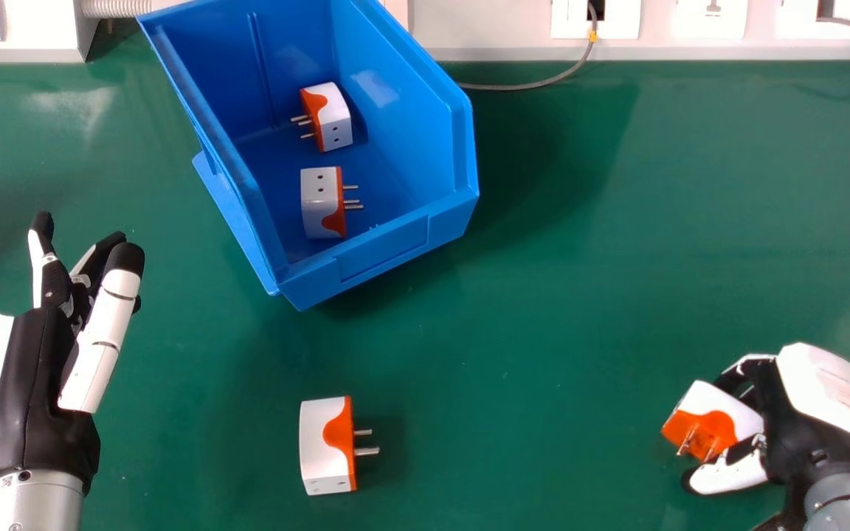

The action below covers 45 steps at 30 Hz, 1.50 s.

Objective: Pick all objects and put in blue box

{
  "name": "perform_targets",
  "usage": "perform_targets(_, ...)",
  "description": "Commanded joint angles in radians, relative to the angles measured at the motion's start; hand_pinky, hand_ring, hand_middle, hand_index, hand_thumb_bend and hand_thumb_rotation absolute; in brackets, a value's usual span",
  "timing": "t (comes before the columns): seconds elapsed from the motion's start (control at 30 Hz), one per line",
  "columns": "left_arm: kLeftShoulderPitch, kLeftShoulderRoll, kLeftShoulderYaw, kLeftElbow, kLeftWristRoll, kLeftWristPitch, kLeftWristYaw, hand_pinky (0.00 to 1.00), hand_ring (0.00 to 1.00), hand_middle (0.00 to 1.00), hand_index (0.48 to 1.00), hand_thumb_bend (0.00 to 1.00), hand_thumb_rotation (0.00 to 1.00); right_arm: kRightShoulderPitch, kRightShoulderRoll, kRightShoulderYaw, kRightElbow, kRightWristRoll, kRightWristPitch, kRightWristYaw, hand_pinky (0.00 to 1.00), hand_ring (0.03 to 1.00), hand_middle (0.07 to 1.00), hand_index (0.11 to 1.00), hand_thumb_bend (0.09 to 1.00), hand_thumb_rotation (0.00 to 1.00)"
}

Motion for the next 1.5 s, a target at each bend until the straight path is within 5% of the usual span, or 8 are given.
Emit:
perform_targets(0.0,-0.008,0.013,0.002,-0.023,0.001,-0.007,-0.002,0.84,0.92,0.91,0.934,0.63,0.78,0.019,-0.013,0.020,0.023,0.005,0.001,0.034,0.31,0.393,0.488,0.536,0.518,0.02)
perform_targets(0.53,-0.012,0.014,-0.008,-0.030,-0.001,0.001,0.001,0.84,0.92,0.91,0.934,0.64,0.78,0.014,-0.016,0.013,0.062,0.018,-0.039,-0.009,0.32,0.420,0.515,0.494,0.491,0.15)
perform_targets(1.2,-0.009,0.014,-0.012,-0.032,-0.003,0.002,-0.004,0.85,0.92,0.91,0.936,0.65,0.78,0.041,0.009,0.003,-0.101,0.049,-0.021,0.011,0.43,0.552,0.619,0.495,0.484,0.16)
perform_targets(1.3,-0.008,0.015,-0.012,-0.033,-0.002,0.003,-0.003,0.85,0.92,0.91,0.936,0.65,0.78,0.048,0.017,-0.001,-0.145,0.062,-0.034,0.008,0.43,0.552,0.619,0.495,0.484,0.16)
perform_targets(1.47,-0.013,0.018,-0.013,-0.027,0.002,0.002,0.000,0.85,0.92,0.91,0.939,0.65,0.78,0.055,0.016,0.000,-0.225,0.062,-0.064,0.021,0.31,0.411,0.497,0.490,0.484,0.15)
